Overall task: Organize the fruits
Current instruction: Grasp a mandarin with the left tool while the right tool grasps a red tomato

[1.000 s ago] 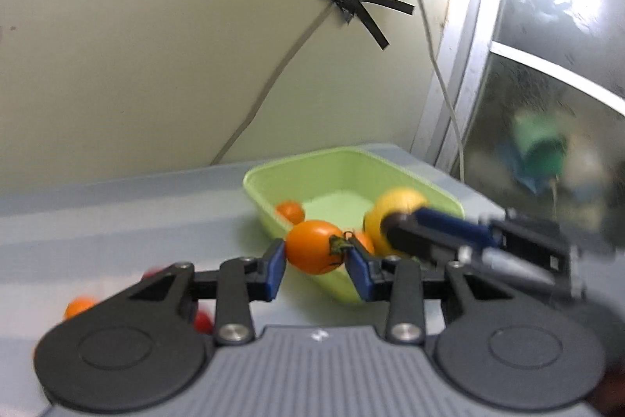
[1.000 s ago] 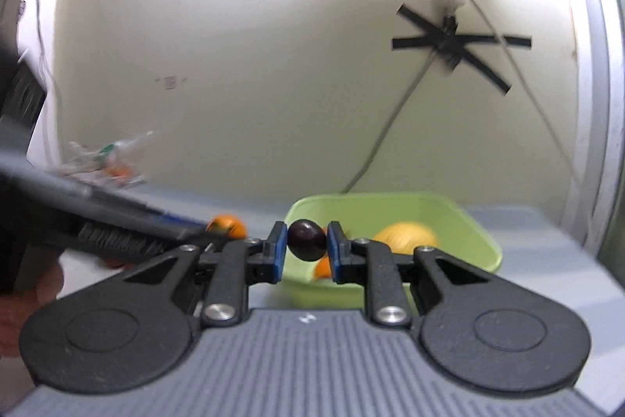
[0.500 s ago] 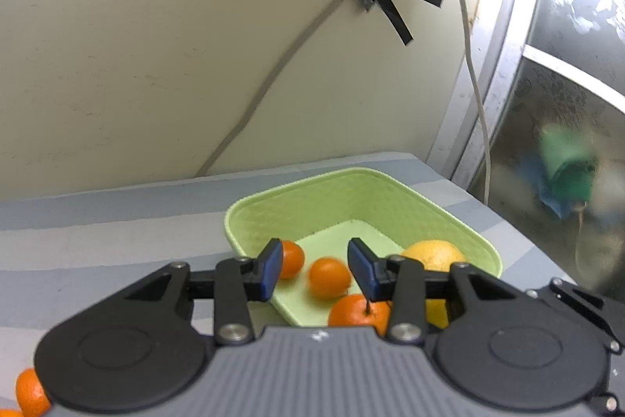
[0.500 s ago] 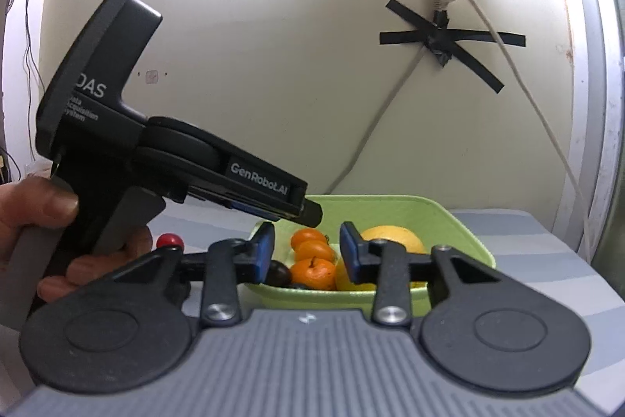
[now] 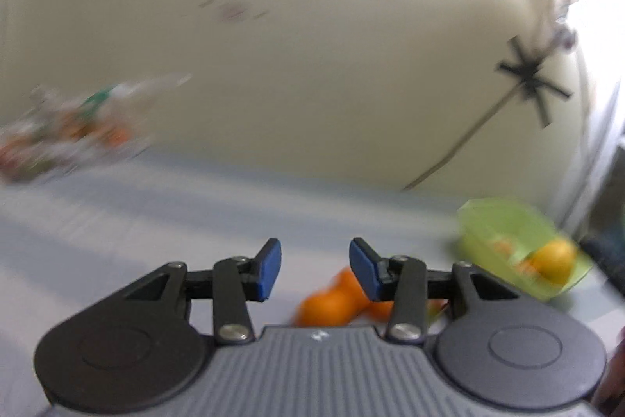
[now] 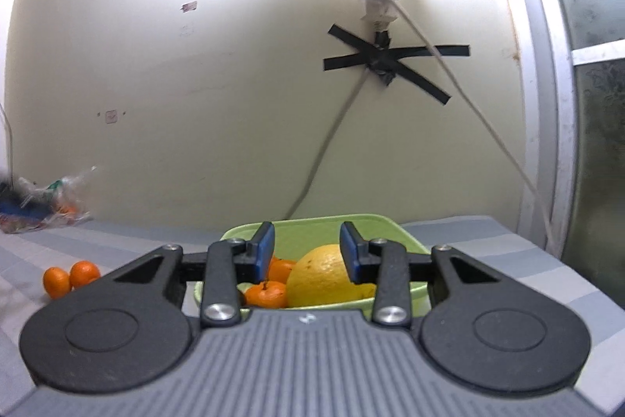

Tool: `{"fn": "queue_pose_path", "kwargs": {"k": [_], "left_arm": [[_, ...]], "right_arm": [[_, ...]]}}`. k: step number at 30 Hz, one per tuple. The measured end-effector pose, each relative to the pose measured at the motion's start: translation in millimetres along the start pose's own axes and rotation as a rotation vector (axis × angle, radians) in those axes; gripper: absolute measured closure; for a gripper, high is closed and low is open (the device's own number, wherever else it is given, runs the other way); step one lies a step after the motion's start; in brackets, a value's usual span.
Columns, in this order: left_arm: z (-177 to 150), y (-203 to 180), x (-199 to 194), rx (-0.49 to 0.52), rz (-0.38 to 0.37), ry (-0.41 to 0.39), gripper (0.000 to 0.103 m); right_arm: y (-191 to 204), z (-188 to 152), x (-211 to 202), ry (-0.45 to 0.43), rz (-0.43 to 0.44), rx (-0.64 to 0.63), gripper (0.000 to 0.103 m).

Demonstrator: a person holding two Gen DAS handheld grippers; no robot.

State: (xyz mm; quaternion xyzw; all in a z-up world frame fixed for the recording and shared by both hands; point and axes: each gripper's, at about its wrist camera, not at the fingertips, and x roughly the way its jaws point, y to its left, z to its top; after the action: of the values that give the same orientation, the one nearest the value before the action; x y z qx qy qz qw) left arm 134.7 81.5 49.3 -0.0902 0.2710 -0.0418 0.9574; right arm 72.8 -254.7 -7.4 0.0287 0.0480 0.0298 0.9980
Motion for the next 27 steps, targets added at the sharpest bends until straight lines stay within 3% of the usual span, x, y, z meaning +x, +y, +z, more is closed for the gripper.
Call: {"fn": "queue_pose_path", "kwargs": {"k": [5,7,12,16,20,22,23,26,27], "left_arm": [[-38.2,26.1,-3.1,-0.056,0.020,0.075,0.063],[-43.8,26.0,-1.4,-0.042,0.013,0.080,0.058],[-34.5,19.2,8.2,-0.019,-0.051,0.059,0.049],[-26.9,3.8,20.7,0.056,-0.118,0.044,0.049],[-28.1,-5.3,36.1,0.123,-0.120,0.055,0.049],[-29.5,-6.2,41.4,0.129,-0.125,0.081,0.055],[-30.0,-6.5,42.3,0.130,-0.130,0.086,0.065],[-31.3,-6.4,40.3,0.131,-0.123,0.084,0.066],[-32.2,-6.1,38.3,0.132,-0.122,0.083,0.066]], "right_arm": [[6.8,-1.2,-3.3,0.028,-0.053,-0.015,0.063],[13.6,-2.1,-7.9,0.063,-0.025,0.000,0.063],[68.0,-11.7,-10.9,0.213,0.227,-0.017,0.063],[127.0,-20.5,10.8,0.361,0.346,-0.111,0.063],[154.2,-25.4,39.4,0.441,0.342,-0.082,0.063],[161.5,-27.8,50.3,0.458,0.305,-0.068,0.063],[163.8,-29.2,55.3,0.464,0.286,-0.060,0.063],[163.1,-30.0,66.0,0.480,0.271,-0.010,0.064],[163.0,-29.5,65.2,0.477,0.275,-0.008,0.069]]}}
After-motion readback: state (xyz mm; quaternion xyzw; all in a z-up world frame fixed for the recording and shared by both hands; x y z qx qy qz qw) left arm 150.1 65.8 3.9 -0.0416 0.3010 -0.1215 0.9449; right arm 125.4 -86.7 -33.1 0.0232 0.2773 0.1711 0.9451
